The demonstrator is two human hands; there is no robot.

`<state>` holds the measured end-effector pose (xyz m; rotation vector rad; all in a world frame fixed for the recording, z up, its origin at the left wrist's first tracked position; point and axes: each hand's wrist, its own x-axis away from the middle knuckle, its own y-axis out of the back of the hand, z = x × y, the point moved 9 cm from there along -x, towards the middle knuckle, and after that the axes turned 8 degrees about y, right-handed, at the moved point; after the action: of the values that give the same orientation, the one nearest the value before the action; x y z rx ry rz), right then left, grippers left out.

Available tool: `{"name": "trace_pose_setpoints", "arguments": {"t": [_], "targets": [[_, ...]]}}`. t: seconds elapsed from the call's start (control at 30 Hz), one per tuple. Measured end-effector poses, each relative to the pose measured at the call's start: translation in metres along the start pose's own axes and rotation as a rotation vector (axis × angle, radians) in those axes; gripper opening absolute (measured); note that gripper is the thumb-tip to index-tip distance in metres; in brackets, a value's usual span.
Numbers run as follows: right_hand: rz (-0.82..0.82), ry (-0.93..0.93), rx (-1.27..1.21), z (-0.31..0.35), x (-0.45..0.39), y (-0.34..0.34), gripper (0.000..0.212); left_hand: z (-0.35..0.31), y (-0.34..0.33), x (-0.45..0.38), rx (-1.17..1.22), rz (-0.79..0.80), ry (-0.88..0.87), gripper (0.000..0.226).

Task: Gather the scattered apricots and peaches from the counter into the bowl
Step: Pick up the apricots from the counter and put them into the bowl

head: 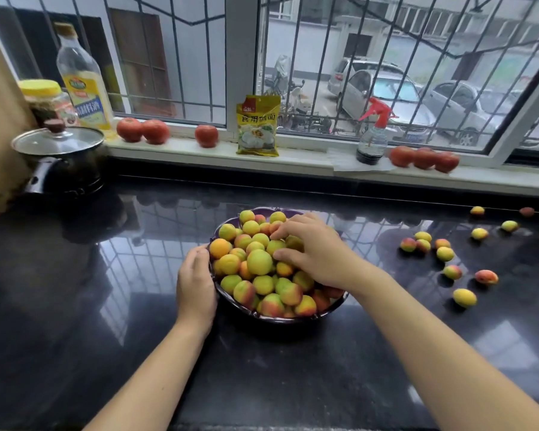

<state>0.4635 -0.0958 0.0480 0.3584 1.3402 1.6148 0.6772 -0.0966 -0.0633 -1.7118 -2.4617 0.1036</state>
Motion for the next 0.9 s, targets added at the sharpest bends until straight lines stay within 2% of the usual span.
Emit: {"name": "trace_pose_setpoints", "arguments": {"t": [0.1, 0.17, 0.27, 0.33, 0.37, 0.43, 0.57, 0.77, 0.9], "targets": [[-0.016, 0.015, 0.0, 0.002, 0.002, 0.006, 0.029, 0.002, 0.0, -0.001, -0.004, 0.006, 0.003, 0.03], [-0.2, -0.043, -0.093, -0.007, 0.013, 0.033, 0.029, 0.006, 0.0, -0.003, 0.022, 0.028, 0.021, 0.03], [-0.601, -0.288, -0.293, -0.056, 0.06, 0.076, 0.016, 0.01, 0.001, -0.006, 0.004, 0.034, 0.019, 0.032], [-0.703, -0.515, -0.191, -0.101, 0.101, 0.073, 0.015, 0.009, 0.001, -0.006, 0.003, 0.009, 0.009, 0.031], [-0.665, -0.637, -0.096, -0.124, 0.12, 0.063, 0.017, 0.007, 0.001, -0.005, 0.005, -0.006, 0.0, 0.03], [-0.484, -0.809, 0.085, -0.159, 0.147, 0.038, 0.024, 0.006, 0.001, -0.004, -0.003, -0.035, -0.021, 0.03], [-0.293, -0.826, 0.392, -0.189, 0.153, 0.036, 0.044, 0.002, 0.0, 0.0, -0.02, -0.054, -0.043, 0.029], [-0.174, -0.894, 0.453, -0.225, 0.135, 0.047, 0.055, 0.005, 0.001, -0.005, 0.034, -0.022, -0.011, 0.028], [-0.143, -0.924, 0.461, -0.233, 0.137, 0.047, 0.043, 0.006, 0.002, -0.004, 0.02, -0.026, -0.016, 0.029]]}}
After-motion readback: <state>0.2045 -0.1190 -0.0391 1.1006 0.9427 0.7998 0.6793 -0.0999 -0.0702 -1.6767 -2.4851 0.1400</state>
